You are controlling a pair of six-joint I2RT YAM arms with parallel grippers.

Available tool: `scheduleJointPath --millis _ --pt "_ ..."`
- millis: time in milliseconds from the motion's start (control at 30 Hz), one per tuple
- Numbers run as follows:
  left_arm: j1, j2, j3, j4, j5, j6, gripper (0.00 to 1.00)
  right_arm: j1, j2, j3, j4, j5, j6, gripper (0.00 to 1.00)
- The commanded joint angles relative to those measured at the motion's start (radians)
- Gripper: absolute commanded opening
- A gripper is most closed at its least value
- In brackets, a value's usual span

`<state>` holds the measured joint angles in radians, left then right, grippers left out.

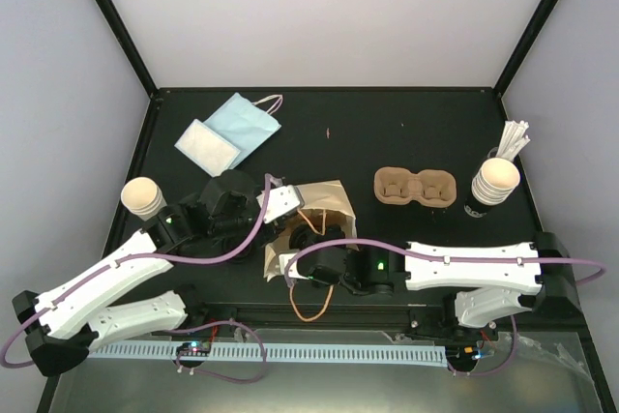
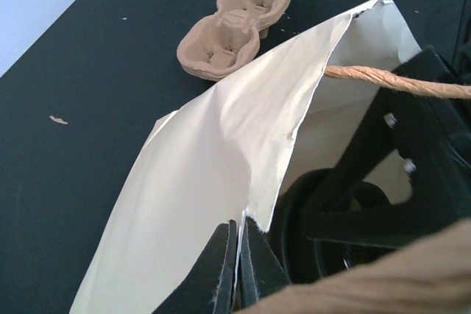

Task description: Pack the takeout coffee

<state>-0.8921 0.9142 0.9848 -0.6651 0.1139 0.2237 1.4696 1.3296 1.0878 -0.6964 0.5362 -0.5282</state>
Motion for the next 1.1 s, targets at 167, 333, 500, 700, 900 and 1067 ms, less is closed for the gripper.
scheduleJointPath --millis 167,333,500,700,900,1067 --pt "-0.024 -0.034 -0.019 0.021 0.050 -0.036 0.02 0.007 -0.043 -0.048 0.080 0.082 0.042 0.55" --pt "-0.034 -0.036 -0.023 0.029 0.047 -0.050 0.01 0.032 -0.034 -0.061 0.107 0.069 0.047 0.55" --pt "-0.045 -0.039 -0.023 0.032 0.040 -0.066 0.01 0.079 -0.024 -0.099 0.139 0.007 0.085 0.55" --pt "-0.067 -0.030 -0.027 0.020 0.057 -0.084 0.02 0.090 -0.001 -0.157 0.162 -0.034 0.130 0.55" --pt "-0.098 -0.030 -0.033 0.003 0.063 -0.107 0.02 0.090 -0.014 -0.217 0.250 0.029 0.117 0.54" --pt "-0.112 -0.049 -0.050 0.020 0.087 -0.120 0.02 0.087 0.000 -0.246 0.373 0.120 0.067 0.54"
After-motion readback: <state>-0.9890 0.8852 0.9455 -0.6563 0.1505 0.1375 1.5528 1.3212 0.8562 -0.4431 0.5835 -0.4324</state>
